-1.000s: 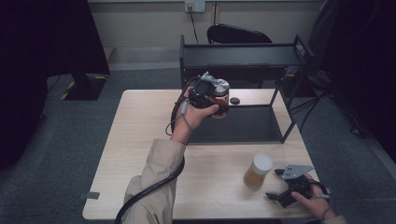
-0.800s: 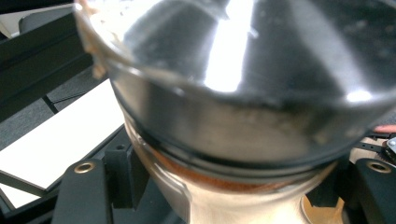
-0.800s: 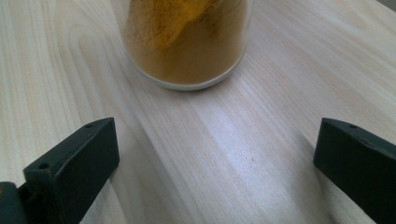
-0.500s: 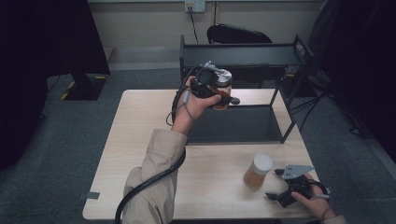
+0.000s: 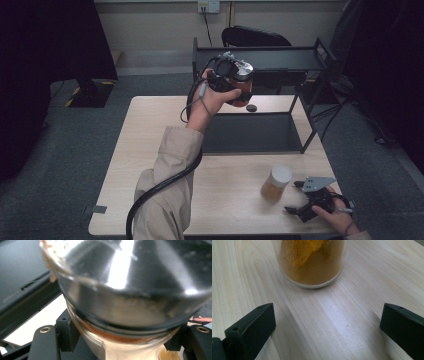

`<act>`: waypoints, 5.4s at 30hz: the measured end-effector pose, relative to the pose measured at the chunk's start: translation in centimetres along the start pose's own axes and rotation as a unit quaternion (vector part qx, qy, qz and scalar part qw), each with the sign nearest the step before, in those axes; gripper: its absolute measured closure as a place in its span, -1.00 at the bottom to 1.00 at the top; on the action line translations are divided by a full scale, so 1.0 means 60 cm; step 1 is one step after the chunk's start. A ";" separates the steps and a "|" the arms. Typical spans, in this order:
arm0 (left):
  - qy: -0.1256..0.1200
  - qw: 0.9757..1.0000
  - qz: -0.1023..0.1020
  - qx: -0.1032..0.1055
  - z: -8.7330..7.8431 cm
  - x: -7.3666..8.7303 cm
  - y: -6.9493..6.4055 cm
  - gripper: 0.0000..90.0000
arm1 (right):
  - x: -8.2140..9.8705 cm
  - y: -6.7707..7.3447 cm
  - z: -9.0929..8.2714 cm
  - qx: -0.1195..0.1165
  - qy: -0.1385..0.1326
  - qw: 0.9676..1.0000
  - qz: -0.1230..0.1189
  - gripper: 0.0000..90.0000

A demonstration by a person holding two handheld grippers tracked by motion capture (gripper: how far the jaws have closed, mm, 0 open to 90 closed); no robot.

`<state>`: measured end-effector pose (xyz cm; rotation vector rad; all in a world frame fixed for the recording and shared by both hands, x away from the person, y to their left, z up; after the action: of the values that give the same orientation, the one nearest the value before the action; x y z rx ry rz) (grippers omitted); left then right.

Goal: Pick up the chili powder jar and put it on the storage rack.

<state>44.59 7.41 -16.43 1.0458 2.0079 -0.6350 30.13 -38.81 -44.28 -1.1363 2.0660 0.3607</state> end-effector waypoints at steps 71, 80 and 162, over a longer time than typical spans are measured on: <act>-0.008 0.993 -0.058 -0.100 0.025 -0.113 0.081 -0.33 | 0.000 0.000 0.000 0.000 0.001 1.000 0.000 -1.00; -0.013 0.993 -0.062 -0.102 0.028 -0.108 0.082 -0.33 | 0.000 0.000 0.000 0.000 0.001 1.000 0.000 -1.00; -0.073 0.997 -0.015 0.029 0.093 0.114 0.009 -0.97 | 0.000 0.000 0.000 0.000 -0.001 1.000 0.000 -1.00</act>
<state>44.76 6.88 -25.26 0.9763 1.8918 -0.7678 30.11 -38.81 -44.31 -1.1346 2.0647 0.3612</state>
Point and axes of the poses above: each handheld gripper's, and its own axes: z roughly forward along the jaws, x roughly out of its underside, y roughly to its left, the point moved 4 cm from there along z, roughly forward along the jaws, and after that the axes turned 6 degrees about x, right-handed, at the moved point
